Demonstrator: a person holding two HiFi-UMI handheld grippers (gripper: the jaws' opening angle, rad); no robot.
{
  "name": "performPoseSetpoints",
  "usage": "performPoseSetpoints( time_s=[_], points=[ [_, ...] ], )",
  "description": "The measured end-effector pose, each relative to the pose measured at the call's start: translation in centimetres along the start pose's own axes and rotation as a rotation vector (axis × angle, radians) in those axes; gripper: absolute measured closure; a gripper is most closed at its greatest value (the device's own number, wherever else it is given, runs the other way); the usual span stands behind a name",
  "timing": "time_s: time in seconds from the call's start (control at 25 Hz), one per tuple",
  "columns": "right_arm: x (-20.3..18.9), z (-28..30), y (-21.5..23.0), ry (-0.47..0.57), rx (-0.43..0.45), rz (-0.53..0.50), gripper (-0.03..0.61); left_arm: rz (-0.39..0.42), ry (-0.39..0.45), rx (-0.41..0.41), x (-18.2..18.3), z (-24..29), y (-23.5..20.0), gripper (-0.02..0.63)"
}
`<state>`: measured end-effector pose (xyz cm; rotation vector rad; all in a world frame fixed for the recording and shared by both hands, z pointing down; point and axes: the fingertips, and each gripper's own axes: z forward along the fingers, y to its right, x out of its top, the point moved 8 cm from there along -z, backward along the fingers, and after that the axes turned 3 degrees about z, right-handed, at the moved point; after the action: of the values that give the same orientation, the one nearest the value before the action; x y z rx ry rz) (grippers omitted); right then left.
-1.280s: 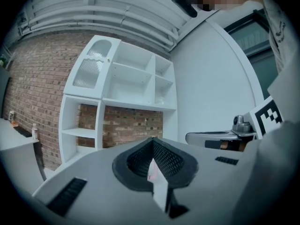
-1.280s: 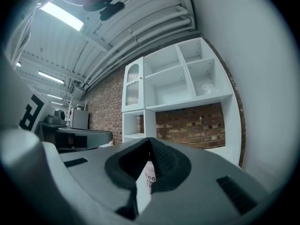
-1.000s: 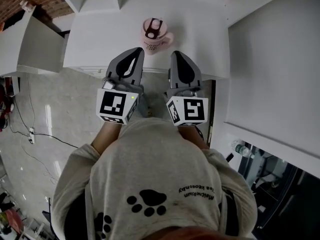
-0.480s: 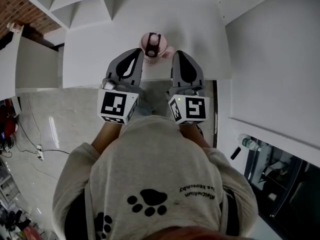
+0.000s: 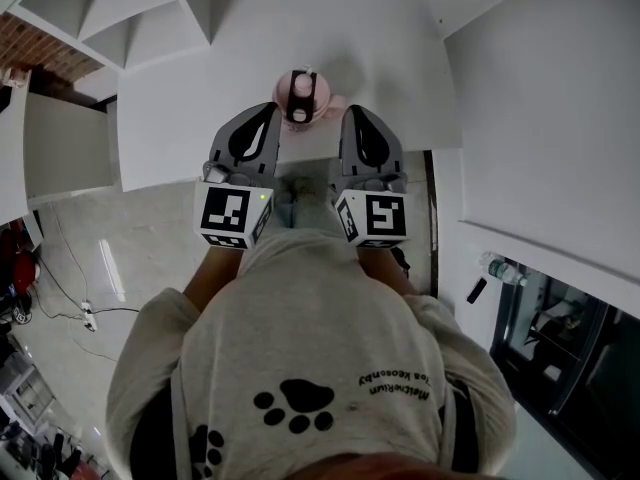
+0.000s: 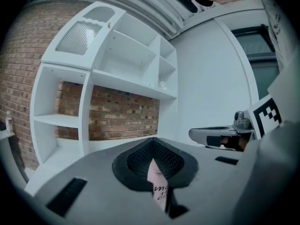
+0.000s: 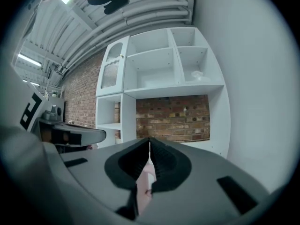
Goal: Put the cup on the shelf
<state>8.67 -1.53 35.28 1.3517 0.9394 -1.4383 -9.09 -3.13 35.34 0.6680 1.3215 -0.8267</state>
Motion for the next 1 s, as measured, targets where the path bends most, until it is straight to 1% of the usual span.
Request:
performPoseSetpoints(
  time_s=[0.4, 0.44, 0.52, 0.64, 0.84, 1.0],
  points=[
    [-2.6, 0.7, 0.8, -0.071, -0.001, -0.014, 0.562, -0.024, -0.046, 0.020, -2.0, 0.7, -0.6, 0.607],
    [-2.9, 0.8, 0.9, -0.079, -0.002, -0.012, 0.553, -0.027, -0.051, 0.021, -2.2, 0.7, -0.6, 0.607],
    [-3.5, 0.9, 1.0, -0.096, -0.002, -0.010, 0.497, -0.033, -0.061, 0.026, -2.7, 0.8, -0.7, 0.607],
    [-4.5, 1.1, 1.1, -0.121, -0.003, -0.012, 0.488, -0.037, -0.074, 0.033, -3.2, 0.9, -0.9, 0.607],
    [-5.9, 1.5, 1.2, -0.165, 0.005, -0.013, 0.451, -0.034, -0.096, 0.046, -3.7, 0.7, -1.1, 0.607],
    [-7.0, 2.0, 1.2, -0.190, 0.006, -0.018, 0.442, -0.038, -0.112, 0.053, -4.2, 0.6, -1.2, 0.607]
  ],
)
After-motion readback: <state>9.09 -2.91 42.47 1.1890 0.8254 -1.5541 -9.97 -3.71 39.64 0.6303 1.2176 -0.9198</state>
